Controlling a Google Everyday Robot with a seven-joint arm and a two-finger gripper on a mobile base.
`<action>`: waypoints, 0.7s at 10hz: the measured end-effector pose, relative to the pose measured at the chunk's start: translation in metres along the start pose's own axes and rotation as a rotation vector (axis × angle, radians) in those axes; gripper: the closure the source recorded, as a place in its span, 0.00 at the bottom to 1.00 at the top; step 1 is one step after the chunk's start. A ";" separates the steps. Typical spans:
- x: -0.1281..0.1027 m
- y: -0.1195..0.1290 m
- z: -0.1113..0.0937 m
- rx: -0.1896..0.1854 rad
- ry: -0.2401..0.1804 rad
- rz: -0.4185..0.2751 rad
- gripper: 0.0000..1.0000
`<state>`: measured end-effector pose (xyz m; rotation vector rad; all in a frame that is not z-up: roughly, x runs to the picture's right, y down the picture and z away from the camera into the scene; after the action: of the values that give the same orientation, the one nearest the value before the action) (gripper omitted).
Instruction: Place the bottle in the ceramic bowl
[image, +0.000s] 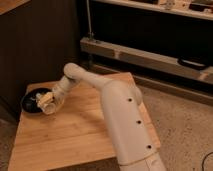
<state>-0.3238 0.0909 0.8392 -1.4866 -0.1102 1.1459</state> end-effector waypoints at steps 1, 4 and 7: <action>0.003 -0.007 -0.003 -0.046 0.002 0.015 0.20; 0.004 -0.007 -0.003 -0.068 0.007 0.016 0.20; 0.004 -0.008 -0.005 -0.068 0.004 0.017 0.20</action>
<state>-0.3142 0.0930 0.8425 -1.5522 -0.1348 1.1627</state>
